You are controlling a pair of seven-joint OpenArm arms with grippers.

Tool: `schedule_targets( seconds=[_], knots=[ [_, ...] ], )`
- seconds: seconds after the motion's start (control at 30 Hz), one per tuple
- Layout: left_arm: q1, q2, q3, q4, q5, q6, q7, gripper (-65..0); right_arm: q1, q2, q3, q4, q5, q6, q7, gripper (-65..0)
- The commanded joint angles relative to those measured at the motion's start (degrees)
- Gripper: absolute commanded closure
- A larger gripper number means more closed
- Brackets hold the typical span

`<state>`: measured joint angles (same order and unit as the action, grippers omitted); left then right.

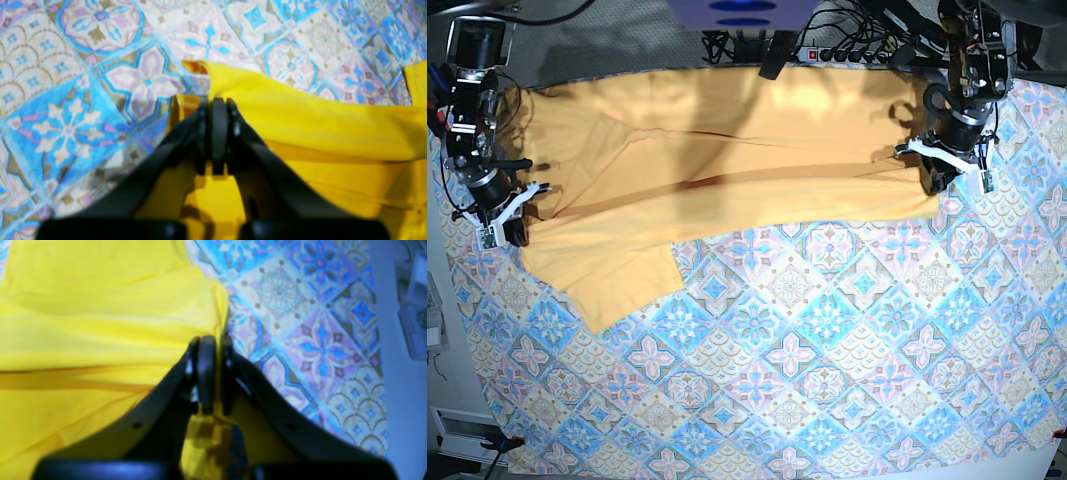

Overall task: Fold the T-shirt properly
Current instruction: 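Lift the side edges with both grippers and fold the hem half toward the collar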

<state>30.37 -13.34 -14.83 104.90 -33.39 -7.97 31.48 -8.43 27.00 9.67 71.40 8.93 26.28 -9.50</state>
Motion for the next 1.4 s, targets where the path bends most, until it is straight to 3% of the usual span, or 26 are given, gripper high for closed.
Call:
schedule_targets(
  seconds=[0.0, 0.37, 0.73, 1.0, 1.1, 1.37],
  knots=[
    [0.6, -0.7, -0.4, 1.0, -0.2, -0.3, -1.4, 0.0, 0.2, 1.4, 0.7, 1.1, 0.4, -0.5, 1.5, -1.4],
    [4.4, -0.7, -0.3, 0.4, -0.2, -0.3, -1.4, 0.0, -1.6, 1.3, 5.1, 1.4, 0.4, -0.5, 1.5, -1.4],
    [2.4, -0.7, -0.2, -9.8, -0.1, -0.2, -1.0, 0.0, -1.6, 0.2, 4.7, 1.0, 0.3, -0.5, 1.4, -1.5],
    [3.1, -0.7, -0.2, -9.8, -0.2, -0.1, -0.9, -26.2, -1.2, 0.2, 4.7, 0.6, 0.3, -0.5, 1.4, -1.8],
    [3.4, -0.7, -0.2, -9.7, -0.2, -0.1, -0.9, -26.7, -1.1, 0.2, 5.1, -0.7, 0.3, -0.5, 1.4, -4.5],
    [3.1, 0.6, -0.2, -9.7, -0.2, -0.1, -0.9, -26.9, -0.8, 0.1, 5.2, -0.7, 0.2, -0.8, 1.9, -21.0]
  ],
)
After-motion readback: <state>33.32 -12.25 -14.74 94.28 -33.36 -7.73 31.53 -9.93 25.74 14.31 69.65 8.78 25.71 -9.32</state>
